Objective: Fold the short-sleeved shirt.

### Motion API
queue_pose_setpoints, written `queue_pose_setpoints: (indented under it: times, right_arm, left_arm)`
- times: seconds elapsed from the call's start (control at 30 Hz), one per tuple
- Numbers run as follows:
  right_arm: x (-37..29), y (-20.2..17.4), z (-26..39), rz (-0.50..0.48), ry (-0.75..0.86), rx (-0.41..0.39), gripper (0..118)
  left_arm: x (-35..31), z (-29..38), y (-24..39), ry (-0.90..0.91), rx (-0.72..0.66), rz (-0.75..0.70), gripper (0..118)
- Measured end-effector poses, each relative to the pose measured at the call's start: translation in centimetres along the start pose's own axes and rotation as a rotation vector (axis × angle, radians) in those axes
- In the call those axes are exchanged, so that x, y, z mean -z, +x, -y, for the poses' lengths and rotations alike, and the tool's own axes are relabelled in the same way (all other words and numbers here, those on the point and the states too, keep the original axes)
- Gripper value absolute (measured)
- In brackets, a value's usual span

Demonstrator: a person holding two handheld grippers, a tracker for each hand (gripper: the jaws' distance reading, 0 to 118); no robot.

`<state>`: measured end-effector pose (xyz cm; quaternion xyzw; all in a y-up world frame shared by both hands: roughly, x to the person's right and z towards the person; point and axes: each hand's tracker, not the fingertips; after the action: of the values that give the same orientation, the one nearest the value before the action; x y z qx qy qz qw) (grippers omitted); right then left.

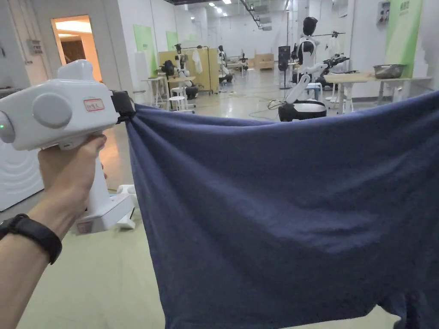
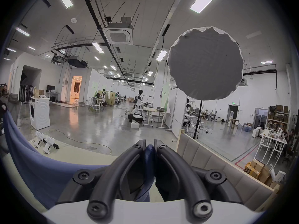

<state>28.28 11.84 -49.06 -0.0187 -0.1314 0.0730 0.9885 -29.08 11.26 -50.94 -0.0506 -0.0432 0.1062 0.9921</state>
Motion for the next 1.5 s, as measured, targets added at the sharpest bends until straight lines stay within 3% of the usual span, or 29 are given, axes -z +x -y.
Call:
queue_pose_setpoints:
  times: [0.17,0.3,0.6,0.77,0.9,0.97,1.17,1.23,1.27,1.5]
  right_arm:
    - [4.9,-0.4,1.2,0.012,-0.043,0.032,13]
    - [9.7,-2.0,1.6,0.024,-0.061,0.009,13]
    - [15.1,-4.4,2.1,0.014,-0.092,0.035,13]
    - [13.3,-5.3,6.1,-0.013,-0.165,-0.033,13]
    - [11.3,-4.8,12.5,-0.053,-0.252,0.038,13]
    - [9.2,-4.0,15.3,-0.081,-0.266,0.067,13]
    - [-0.8,-1.0,22.7,-0.122,-0.333,0.064,13]
    - [-4.5,0.2,25.3,-0.139,-0.395,0.134,13]
    - [-6.4,0.8,26.7,-0.154,-0.418,0.132,13]
    - [-19.4,3.1,36.4,-0.103,-0.560,0.180,13]
  left_arm:
    - [4.6,0.7,0.6,-0.034,0.047,-0.053,9]
    - [7.7,1.0,1.0,-0.050,0.045,-0.053,9]
    - [12.3,2.6,1.0,-0.067,0.048,-0.065,9]
    - [14.1,7.1,0.5,-0.134,0.084,-0.068,9]
    - [14.1,13.5,-0.9,-0.224,0.013,0.050,9]
    - [12.7,16.4,-1.2,-0.265,0.013,0.009,9]
    - [2.1,23.8,-3.3,-0.305,-0.030,0.114,9]
    - [-2.4,26.3,-4.2,-0.325,-0.054,0.121,9]
    - [-4.5,27.6,-5.0,-0.335,-0.093,0.125,9]
    - [-18.2,35.6,-8.0,-0.437,-0.136,0.094,9]
